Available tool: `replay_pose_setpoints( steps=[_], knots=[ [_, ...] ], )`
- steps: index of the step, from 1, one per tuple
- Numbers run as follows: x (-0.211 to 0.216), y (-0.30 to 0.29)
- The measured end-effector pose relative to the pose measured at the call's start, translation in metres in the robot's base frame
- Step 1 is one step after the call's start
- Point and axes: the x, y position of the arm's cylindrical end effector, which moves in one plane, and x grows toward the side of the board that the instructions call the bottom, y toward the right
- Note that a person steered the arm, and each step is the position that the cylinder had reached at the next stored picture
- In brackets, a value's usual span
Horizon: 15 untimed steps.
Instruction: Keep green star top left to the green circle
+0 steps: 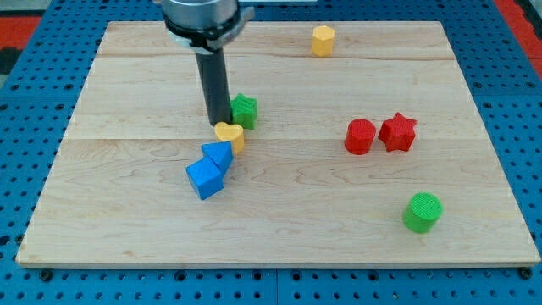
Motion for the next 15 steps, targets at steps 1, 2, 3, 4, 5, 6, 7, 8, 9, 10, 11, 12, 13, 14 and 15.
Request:
replay_pose_setpoints(
  steps=[1, 2, 3, 4, 5, 6, 7, 8, 9, 10, 11, 12, 13, 14, 15],
  knots=[
    [-0.033, 0.0],
    [-0.046, -0.066],
    [-0.068, -0.041],
    [-0.069, -0.01],
    [-0.068, 0.018],
    [-0.041, 0.018],
    [-0.021, 0.022],
    [0.001, 0.029],
    [0.009, 0.043],
    [-0.021, 0.031],
    [-0.027, 0.055],
    [-0.01, 0.086],
    [0.012, 0.077],
    [0.025, 0.04],
    [0.034, 0.074]
  ],
)
